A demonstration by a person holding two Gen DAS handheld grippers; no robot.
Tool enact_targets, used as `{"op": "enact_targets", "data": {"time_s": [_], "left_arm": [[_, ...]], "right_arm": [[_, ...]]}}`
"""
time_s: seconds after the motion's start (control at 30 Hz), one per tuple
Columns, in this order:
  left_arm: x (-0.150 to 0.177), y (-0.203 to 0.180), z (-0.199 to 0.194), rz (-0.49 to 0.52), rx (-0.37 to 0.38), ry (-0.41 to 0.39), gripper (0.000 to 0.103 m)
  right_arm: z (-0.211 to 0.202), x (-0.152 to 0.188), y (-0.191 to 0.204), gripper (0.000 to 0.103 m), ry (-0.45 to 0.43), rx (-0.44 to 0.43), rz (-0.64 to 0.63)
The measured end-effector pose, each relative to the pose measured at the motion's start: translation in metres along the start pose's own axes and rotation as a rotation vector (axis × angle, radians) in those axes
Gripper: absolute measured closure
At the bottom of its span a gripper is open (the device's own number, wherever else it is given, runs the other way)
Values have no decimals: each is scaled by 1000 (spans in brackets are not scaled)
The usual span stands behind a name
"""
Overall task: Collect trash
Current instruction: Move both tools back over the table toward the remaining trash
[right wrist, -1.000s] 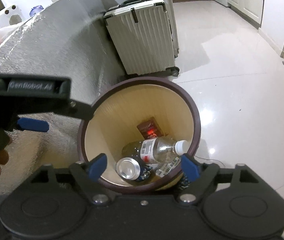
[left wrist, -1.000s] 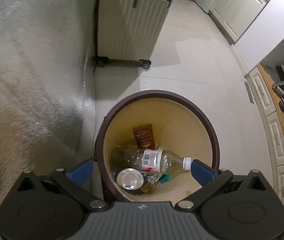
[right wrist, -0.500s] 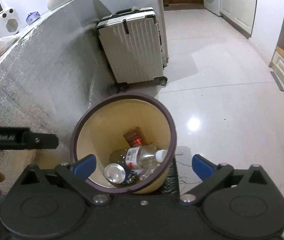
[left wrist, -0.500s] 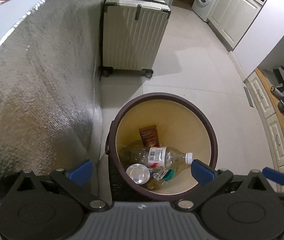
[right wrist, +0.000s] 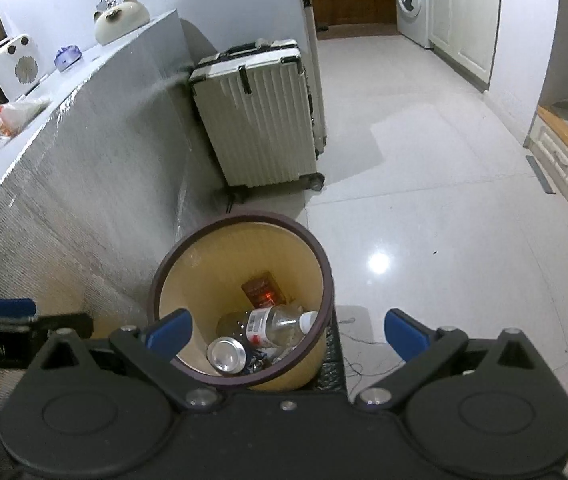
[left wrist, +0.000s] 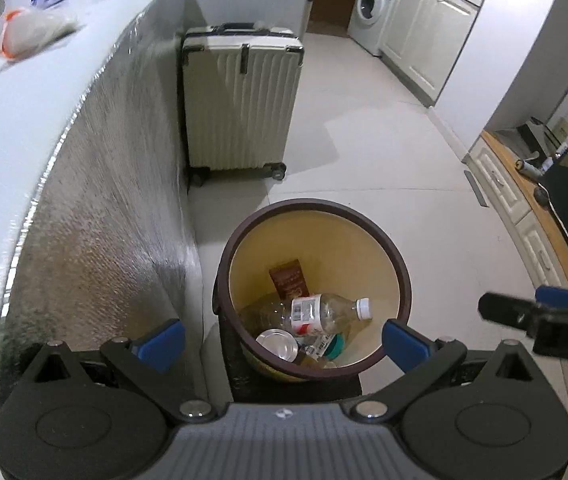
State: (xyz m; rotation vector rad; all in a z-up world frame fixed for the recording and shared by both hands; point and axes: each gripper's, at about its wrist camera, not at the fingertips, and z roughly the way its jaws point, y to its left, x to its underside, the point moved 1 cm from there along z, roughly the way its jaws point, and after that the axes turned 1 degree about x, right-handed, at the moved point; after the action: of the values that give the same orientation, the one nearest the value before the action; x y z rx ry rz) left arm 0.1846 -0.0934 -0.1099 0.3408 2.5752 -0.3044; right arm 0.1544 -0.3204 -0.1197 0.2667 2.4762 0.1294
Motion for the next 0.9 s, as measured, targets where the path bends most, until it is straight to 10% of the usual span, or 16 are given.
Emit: {"op": "enact_targets", "data": {"time_s": [0.9], "left_arm": [[-11, 27, -142, 79, 108, -360, 0]], "right_arm": [[-125, -17, 31, 0, -334, -40, -62]]}}
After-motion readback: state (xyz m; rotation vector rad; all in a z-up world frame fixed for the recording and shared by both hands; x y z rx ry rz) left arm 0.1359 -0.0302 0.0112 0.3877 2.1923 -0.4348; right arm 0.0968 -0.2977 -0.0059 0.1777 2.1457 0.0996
